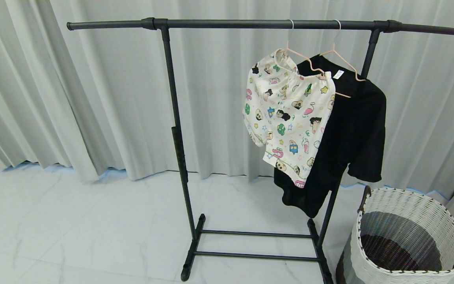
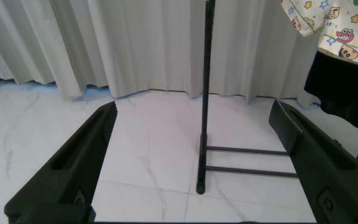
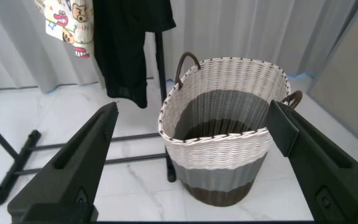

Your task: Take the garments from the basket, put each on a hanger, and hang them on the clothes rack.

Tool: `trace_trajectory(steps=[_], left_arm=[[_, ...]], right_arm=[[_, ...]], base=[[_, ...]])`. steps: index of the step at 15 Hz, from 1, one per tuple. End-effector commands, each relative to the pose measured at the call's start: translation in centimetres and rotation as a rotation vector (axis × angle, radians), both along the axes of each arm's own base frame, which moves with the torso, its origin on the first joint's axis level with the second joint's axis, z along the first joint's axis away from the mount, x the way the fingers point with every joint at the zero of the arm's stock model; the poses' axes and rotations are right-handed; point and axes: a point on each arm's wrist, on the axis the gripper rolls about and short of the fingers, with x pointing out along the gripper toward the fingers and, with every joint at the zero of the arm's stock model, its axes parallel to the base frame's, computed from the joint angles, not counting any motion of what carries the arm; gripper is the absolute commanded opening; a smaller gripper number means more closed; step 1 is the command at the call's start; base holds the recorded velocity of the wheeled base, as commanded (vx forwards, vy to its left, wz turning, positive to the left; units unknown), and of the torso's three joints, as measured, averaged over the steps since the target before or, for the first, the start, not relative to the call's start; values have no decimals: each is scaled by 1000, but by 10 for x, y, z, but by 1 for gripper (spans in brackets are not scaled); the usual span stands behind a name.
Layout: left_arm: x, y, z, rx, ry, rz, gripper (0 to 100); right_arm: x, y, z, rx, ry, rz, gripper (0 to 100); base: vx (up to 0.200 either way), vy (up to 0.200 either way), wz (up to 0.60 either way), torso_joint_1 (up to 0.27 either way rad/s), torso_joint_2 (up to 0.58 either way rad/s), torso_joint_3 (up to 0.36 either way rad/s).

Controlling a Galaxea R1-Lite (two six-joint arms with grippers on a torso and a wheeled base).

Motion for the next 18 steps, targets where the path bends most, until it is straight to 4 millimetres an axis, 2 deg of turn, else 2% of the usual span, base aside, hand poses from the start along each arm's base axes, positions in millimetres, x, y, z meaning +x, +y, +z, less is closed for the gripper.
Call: trace_trajectory(steps=[1, 18], left_arm=[[0, 0, 0, -1, 0, 1, 100], [0, 0, 0, -1, 0, 1, 100]], right_arm=[[0, 0, -1, 16, 4, -2, 100], [0, -1, 0, 36, 0, -34, 100]], base=[[0, 0, 0, 0, 0, 0], [0, 0, 0, 0, 0, 0]])
